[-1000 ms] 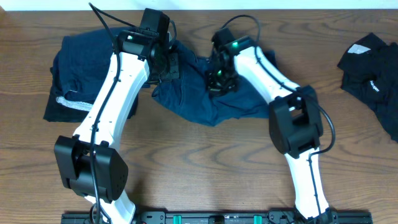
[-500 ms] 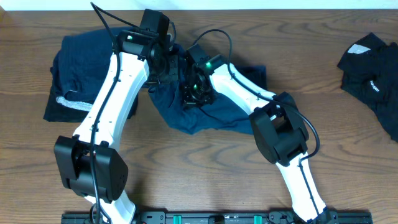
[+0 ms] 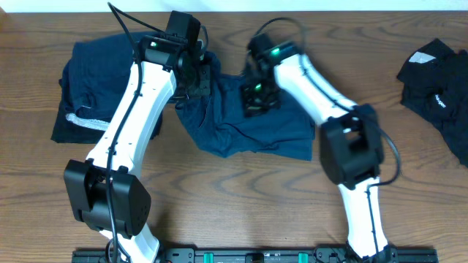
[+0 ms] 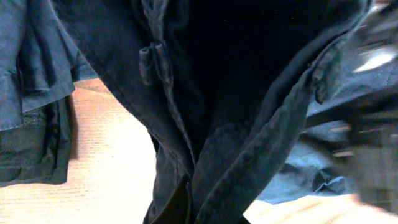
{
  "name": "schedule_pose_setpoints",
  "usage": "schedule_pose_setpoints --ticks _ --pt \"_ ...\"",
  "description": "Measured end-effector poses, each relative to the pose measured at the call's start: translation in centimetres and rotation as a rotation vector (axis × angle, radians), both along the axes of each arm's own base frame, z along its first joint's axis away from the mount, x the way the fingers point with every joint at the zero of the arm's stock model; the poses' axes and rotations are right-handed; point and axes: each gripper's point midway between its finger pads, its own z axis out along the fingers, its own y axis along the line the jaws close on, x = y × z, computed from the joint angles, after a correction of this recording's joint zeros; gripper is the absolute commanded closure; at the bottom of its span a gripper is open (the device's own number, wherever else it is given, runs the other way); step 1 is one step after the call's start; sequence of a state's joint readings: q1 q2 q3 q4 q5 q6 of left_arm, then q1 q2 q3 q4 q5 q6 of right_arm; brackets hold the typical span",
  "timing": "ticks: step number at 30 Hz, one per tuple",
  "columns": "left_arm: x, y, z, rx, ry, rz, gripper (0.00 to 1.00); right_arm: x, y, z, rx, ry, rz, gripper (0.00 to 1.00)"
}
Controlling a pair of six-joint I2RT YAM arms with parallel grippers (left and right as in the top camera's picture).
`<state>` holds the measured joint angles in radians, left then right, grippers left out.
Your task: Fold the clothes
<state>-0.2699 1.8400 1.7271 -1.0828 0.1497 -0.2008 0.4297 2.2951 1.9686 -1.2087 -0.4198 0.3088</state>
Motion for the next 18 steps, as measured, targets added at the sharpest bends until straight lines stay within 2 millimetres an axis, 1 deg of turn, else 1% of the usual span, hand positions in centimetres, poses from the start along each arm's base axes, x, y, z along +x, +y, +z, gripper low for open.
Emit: schedule_pose_setpoints --ticks 4,6,8,12,18 --pt "-0.1 0.0 0.2 0.000 0.001 0.000 0.93 0.4 -4.5 1.2 -0.090 0.005 -0.053 0.99" --pt "-0.1 -0.2 0.2 0.000 0.001 -0.004 0.93 0.7 -6.3 1.2 -0.123 0.011 -0.076 0.99" --pt "-0.2 -0.4 0.2 0.000 0.001 -0.010 0.93 1.0 -7.5 0.9 -0.142 0.014 -0.093 0.99" --pt "-0.3 -1.0 0.3 -0.002 -0.002 -0.021 0.93 1.0 -9.0 -0.5 -0.166 0.026 -0.113 0.99" --pt "0.0 -1.2 0.8 -0.009 -0.018 -0.017 0.93 0.0 -9.3 -3.4 -0.169 0.047 -0.114 0.99"
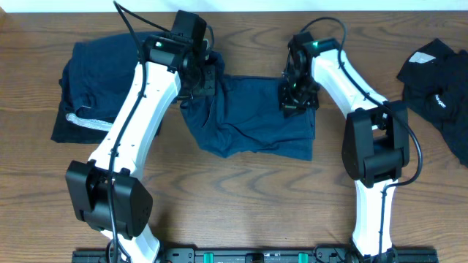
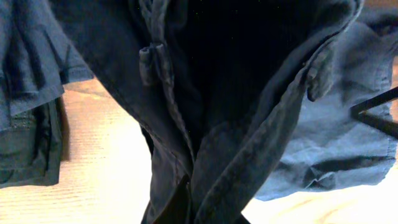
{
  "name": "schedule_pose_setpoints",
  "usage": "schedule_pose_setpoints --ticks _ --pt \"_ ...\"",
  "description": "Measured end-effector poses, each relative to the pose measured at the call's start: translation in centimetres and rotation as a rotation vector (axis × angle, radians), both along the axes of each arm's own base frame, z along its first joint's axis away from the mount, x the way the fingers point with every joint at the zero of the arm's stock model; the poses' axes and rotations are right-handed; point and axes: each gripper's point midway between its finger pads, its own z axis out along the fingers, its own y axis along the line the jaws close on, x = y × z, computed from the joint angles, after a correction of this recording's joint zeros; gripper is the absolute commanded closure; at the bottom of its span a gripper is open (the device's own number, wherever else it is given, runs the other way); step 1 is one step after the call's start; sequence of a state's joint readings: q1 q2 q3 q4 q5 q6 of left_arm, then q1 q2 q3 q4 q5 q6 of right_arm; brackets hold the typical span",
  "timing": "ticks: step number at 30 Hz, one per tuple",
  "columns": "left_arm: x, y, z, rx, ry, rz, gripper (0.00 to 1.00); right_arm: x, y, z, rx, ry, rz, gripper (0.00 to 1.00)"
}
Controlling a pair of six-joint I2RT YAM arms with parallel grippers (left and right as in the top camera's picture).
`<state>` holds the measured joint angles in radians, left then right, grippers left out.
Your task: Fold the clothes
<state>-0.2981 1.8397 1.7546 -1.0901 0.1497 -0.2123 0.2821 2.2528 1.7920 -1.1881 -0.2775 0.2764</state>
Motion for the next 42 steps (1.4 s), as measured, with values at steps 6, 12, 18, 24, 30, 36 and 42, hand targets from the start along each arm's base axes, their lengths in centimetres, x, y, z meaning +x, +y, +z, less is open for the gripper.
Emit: schedule_pose_setpoints --ticks 6,12,18,24,30,36,42 --pt "0.6 -0.6 1.5 -0.013 -0.039 -0.009 0.93 -0.9 0.0 -2.0 0.011 0.015 0.000 0.99" --pt "0.5 -2.0 2.3 -0.024 -0.061 -0.031 0.93 -0.8 0.1 -2.2 0.016 0.010 0.000 0.99" --pt "0.2 -4.0 2.6 -0.040 -0.078 -0.057 0.93 -0.7 0.2 -2.2 0.018 0.005 0.000 0.99" --pt "0.3 -6.1 3.0 -0.065 -0.112 -0.078 0.93 -0.5 0.2 -2.2 0.022 -0.003 0.000 0.99" --pt "0.1 -8.8 3.4 -0.095 -0.146 -0.109 0.93 -0.3 0.3 -2.2 0.025 -0.011 0.000 0.99" --pt "-0.3 -11.6 3.2 -0.118 -0.162 -0.149 0.93 0.0 0.6 -2.5 0.032 -0.032 0.004 0.99" --pt "-1.3 -13.8 3.4 -0.135 -0.175 -0.192 0.93 0.2 1.1 -2.7 0.050 -0.062 0.011 0.99"
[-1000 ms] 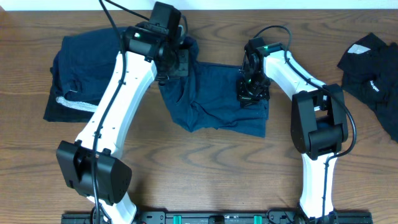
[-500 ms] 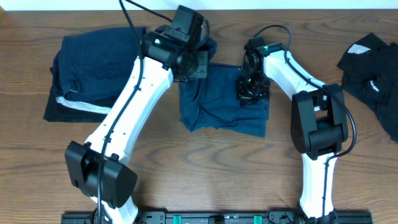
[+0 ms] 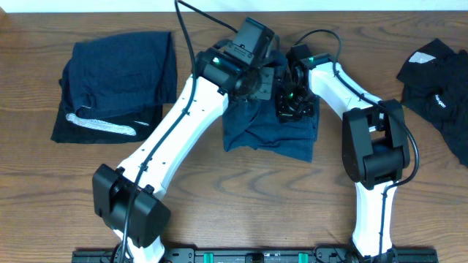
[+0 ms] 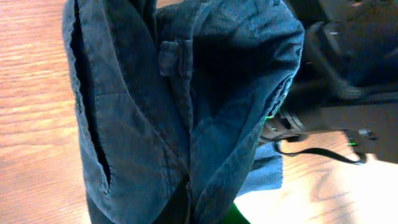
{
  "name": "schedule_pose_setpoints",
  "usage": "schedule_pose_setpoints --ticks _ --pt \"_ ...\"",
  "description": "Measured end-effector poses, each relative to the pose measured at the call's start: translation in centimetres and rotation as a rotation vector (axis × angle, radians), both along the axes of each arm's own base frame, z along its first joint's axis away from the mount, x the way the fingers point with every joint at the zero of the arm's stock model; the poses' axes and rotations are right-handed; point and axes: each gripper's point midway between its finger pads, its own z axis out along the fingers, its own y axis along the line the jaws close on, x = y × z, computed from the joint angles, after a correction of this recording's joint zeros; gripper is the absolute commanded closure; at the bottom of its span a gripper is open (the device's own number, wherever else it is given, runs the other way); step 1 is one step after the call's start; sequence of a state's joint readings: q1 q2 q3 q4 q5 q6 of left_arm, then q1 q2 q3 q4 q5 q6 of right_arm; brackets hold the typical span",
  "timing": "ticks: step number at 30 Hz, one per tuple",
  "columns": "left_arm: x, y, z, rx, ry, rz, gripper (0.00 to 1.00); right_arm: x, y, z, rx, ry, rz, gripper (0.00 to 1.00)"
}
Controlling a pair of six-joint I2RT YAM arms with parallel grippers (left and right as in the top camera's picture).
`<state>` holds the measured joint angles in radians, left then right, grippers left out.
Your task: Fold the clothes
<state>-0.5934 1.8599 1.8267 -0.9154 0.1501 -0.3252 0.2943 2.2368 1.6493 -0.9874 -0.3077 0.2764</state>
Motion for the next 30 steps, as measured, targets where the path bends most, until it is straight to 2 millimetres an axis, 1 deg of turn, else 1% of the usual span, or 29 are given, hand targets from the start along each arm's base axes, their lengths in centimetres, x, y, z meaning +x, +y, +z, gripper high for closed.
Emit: schedule_pose_setpoints --ticks 3,6,10,12,16,20,21,23,27,30 --pt "-0.4 -0.8 0.1 -0.009 -0.001 -0.007 0.93 0.0 0.2 0.0 0.011 -0.006 0.000 0.99" --pt "-0.3 -1.2 0.3 -0.019 -0.013 -0.011 0.93 0.0 0.2 0.1 0.016 -0.008 0.007 0.99" --pt "-0.2 -1.3 0.3 -0.024 -0.018 -0.010 0.93 -0.5 0.1 0.4 0.011 0.013 0.024 0.99" --pt "-0.1 -1.4 0.4 -0.027 -0.023 -0.010 0.93 -0.7 -0.2 1.0 0.007 0.032 0.027 0.99" --pt "0.1 -1.6 0.5 -0.033 -0.031 -0.010 0.92 0.1 -0.6 3.0 0.013 0.011 0.035 0.99" --pt "0.1 -1.6 0.6 -0.034 -0.032 -0.010 0.93 0.9 -2.1 6.0 0.015 -0.038 0.011 0.99" --pt "0.1 -1.6 0.6 -0.035 -0.033 -0.010 0.93 1.0 -2.7 6.7 0.007 -0.045 0.001 0.99" --pt "0.2 -1.6 0.6 -0.035 -0.034 -0.010 0.92 1.0 -4.0 7.2 -0.018 -0.048 -0.018 0.99" --pt "0.2 -1.6 0.6 -0.036 -0.034 -0.010 0.93 1.2 -6.3 6.6 -0.074 -0.043 -0.056 0.99" --pt "0.2 -1.6 0.6 -0.036 -0.035 -0.010 0.91 1.2 -7.7 5.6 -0.101 -0.033 -0.105 0.99"
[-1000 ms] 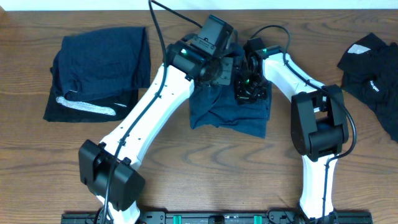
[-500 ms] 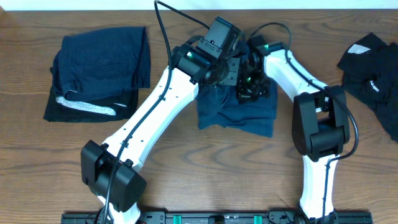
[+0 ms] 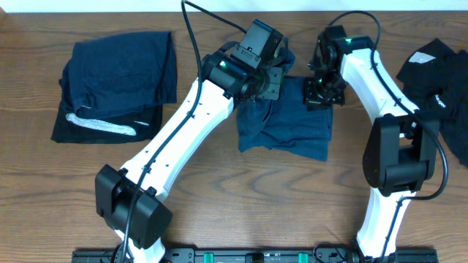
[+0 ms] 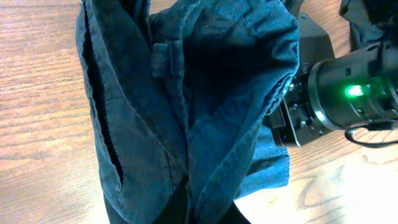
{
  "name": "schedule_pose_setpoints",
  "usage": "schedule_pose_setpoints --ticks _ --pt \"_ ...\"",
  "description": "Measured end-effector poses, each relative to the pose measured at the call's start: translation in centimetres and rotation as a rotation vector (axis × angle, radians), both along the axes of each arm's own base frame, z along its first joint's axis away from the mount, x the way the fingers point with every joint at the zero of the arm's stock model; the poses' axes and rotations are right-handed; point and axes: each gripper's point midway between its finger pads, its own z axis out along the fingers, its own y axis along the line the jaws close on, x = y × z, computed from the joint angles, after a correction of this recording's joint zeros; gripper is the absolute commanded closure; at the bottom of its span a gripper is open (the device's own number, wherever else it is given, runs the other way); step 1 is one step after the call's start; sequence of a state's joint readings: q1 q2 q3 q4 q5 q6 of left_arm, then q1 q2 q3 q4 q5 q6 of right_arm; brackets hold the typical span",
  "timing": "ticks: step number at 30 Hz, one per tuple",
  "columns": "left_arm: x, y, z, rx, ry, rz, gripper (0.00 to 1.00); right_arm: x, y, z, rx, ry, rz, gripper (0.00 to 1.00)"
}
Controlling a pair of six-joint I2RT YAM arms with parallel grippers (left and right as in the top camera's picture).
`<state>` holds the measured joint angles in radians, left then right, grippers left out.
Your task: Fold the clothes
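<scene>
A blue denim-like garment (image 3: 289, 130) lies crumpled at the table's middle, its top edge lifted. My left gripper (image 3: 265, 79) is shut on that raised edge. In the left wrist view the cloth (image 4: 186, 106) hangs bunched from the gripper (image 4: 186, 208), with a belt loop showing, and hides the fingers. My right gripper (image 3: 320, 93) sits on the garment's upper right corner, apparently shut on it. The right gripper's dark body (image 4: 336, 99) with its green light is close beside the cloth.
A folded pile of dark blue clothes (image 3: 117, 80) lies at the far left. A black garment (image 3: 439, 80) is heaped at the right edge. Bare wooden table (image 3: 241, 197) fills the front half between the arm bases.
Both grippers and the blue garment have shifted a little to the right. The garment's right edge now lies further right, and the cloth stays bunched in my left gripper.
First both grippers were close together at the garment's top edge near the folded pile. Then the right gripper was further right with the edge spread between them. Then the left gripper was beside the right one with the cloth doubled over, and now both are further right.
</scene>
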<state>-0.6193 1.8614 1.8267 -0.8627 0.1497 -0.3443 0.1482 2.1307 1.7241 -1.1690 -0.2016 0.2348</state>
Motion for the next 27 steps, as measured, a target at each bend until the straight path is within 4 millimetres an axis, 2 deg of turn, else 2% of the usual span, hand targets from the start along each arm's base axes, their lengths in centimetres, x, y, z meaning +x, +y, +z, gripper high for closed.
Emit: schedule_pose_setpoints --ticks 5,12,21,27 --pt "0.4 -0.3 0.3 -0.013 -0.018 0.000 0.92 -0.6 -1.3 -2.1 -0.002 0.027 -0.070 0.99" --pt "1.1 -0.9 0.4 -0.049 -0.045 0.017 0.92 -2.1 -0.9 -5.4 0.047 0.054 -0.125 0.99" --pt "1.4 -1.5 -1.3 -0.046 -0.018 0.029 0.92 -2.6 0.6 -5.7 0.152 0.022 -0.150 0.99" --pt "1.4 -1.3 -1.6 -0.037 -0.011 0.029 0.92 -3.3 3.2 -5.6 0.256 0.046 -0.135 0.99"
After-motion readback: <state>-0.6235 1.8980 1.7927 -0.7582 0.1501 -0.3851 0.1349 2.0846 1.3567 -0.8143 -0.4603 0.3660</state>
